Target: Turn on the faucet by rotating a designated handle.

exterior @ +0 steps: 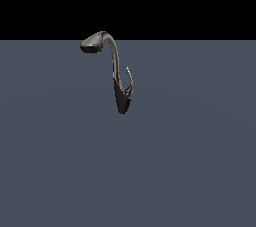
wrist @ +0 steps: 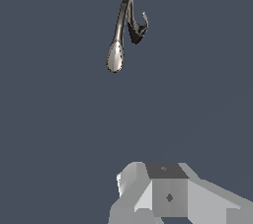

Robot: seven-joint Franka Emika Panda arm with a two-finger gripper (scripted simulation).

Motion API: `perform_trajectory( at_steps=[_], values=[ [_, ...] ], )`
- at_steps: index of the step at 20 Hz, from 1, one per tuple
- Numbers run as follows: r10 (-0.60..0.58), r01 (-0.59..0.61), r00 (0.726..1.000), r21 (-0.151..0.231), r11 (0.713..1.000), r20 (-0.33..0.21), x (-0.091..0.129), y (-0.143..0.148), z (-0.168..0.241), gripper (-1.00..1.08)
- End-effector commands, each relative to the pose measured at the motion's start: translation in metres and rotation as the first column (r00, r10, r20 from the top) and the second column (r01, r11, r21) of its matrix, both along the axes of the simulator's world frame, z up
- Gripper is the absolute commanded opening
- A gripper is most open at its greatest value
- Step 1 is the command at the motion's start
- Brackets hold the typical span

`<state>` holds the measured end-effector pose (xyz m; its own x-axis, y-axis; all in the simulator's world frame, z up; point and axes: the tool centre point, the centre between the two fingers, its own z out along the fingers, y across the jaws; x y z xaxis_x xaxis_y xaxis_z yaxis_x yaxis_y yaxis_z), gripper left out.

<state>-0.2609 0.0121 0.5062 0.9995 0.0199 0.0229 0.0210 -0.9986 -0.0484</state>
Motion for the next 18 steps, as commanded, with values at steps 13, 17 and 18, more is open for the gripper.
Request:
perform_trajectory(
  at_steps=[13, 17, 18],
  values=[
    [-0.095, 0.097, 0.995, 0.036, 0.995, -0.04, 0.024, 0.011, -0.013, -1.0],
    [-0.168, 0.173, 0.983, 0.062, 0.983, -0.074, 0.044, 0.019, -0.024, -1.0],
    [-0.189, 0.195, 0.978, 0.069, 0.978, -0.084, 0.05, 0.021, -0.027, -1.0]
  ],
)
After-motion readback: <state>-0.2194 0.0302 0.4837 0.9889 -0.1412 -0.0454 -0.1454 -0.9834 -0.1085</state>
